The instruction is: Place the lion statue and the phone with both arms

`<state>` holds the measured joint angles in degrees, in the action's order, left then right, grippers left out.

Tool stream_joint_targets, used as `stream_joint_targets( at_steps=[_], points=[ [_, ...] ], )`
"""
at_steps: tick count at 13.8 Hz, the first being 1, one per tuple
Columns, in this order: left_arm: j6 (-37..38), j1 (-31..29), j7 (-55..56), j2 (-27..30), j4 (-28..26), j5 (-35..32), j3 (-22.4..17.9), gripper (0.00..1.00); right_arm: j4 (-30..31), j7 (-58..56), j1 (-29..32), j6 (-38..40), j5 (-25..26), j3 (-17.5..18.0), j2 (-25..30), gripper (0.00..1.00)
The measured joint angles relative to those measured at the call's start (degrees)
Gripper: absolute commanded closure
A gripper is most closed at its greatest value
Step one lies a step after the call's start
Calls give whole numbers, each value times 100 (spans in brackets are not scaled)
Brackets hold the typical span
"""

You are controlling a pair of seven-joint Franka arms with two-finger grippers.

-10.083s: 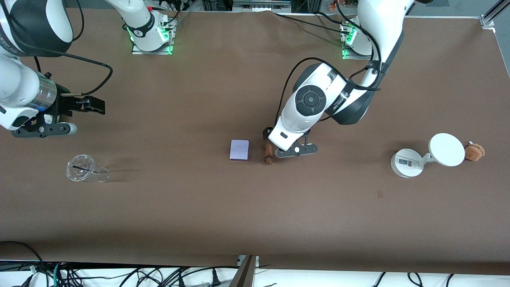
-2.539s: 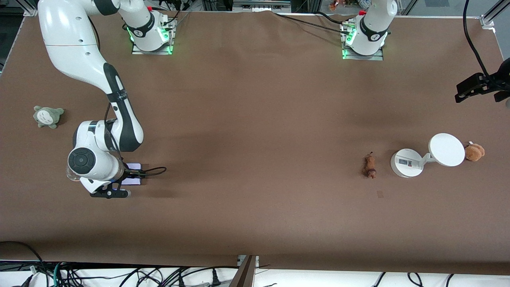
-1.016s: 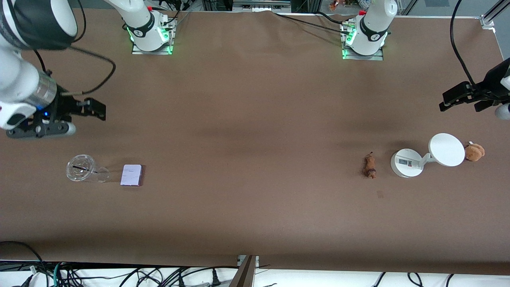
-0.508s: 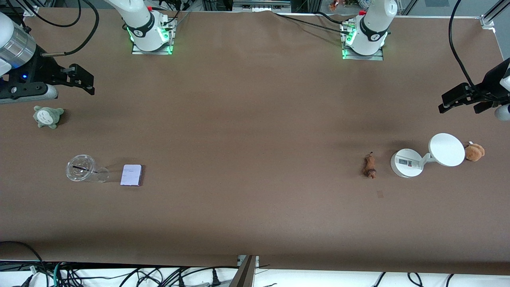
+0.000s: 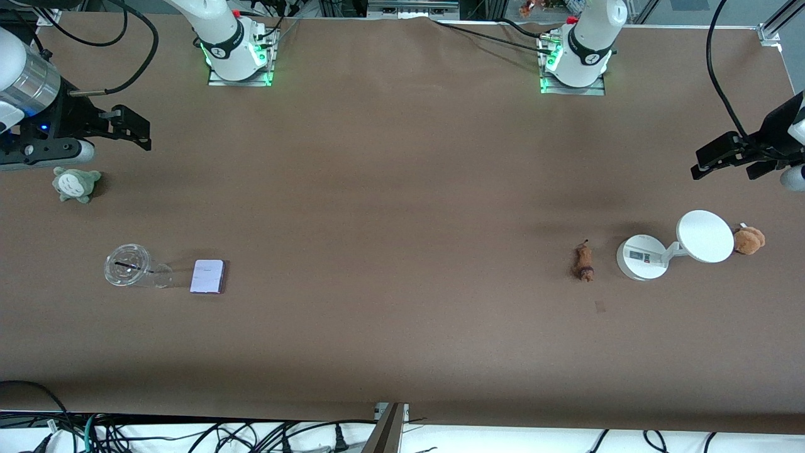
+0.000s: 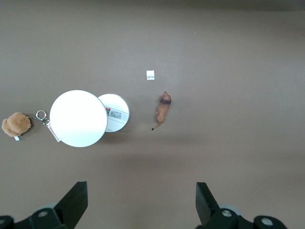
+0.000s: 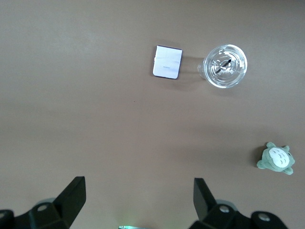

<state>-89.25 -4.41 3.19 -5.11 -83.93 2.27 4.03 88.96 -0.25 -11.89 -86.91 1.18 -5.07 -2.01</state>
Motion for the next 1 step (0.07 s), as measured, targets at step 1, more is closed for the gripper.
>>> stream_joint_targets(
  at_steps=[1],
  points=[
    [0, 0, 5, -1, 0, 0, 0, 0, -3, 1, 2, 2, 0, 0, 0, 0]
  ],
)
